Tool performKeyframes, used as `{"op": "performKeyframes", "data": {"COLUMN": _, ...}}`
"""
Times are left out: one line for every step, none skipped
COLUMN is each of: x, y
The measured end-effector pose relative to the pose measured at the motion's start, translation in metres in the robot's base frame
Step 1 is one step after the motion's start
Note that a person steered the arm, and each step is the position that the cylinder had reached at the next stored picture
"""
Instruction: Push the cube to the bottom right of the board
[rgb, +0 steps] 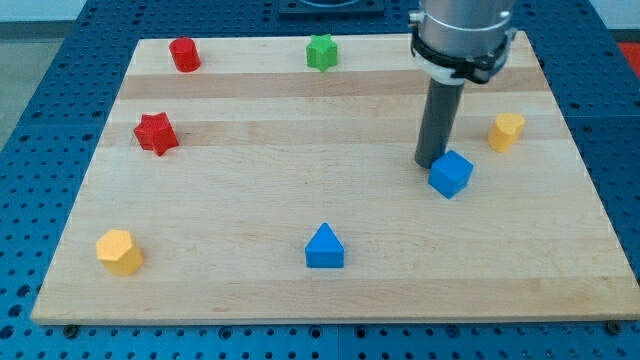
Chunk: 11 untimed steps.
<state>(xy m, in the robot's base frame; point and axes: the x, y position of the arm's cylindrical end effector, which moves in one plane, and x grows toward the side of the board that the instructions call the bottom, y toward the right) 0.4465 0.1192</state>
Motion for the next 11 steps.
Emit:
{"op": "performKeyframes", "data": {"x": 0.019, "y": 0.013}}
{"op": "performKeyframes", "data": {"x": 0.038, "y": 0.022}}
{"op": "performKeyframes", "data": {"x": 0.062, "y": 0.032}}
{"op": "performKeyframes", "data": {"x": 0.078, "y": 0.037}}
{"op": "performKeyframes", "data": {"x": 0.08, "y": 0.039}}
{"op": "performKeyframes", "data": {"x": 0.093, "y": 0.042}}
{"op": "performKeyframes", "data": {"x": 0.107, "y": 0.042}}
{"op": "performKeyframes", "data": {"x": 0.123, "y": 0.042}}
{"op": "performKeyframes", "data": {"x": 0.125, "y": 0.042}}
{"op": "performKeyframes", "data": {"x": 0.123, "y": 0.048}}
{"op": "performKeyframes", "data": {"x": 0.122, "y": 0.059}}
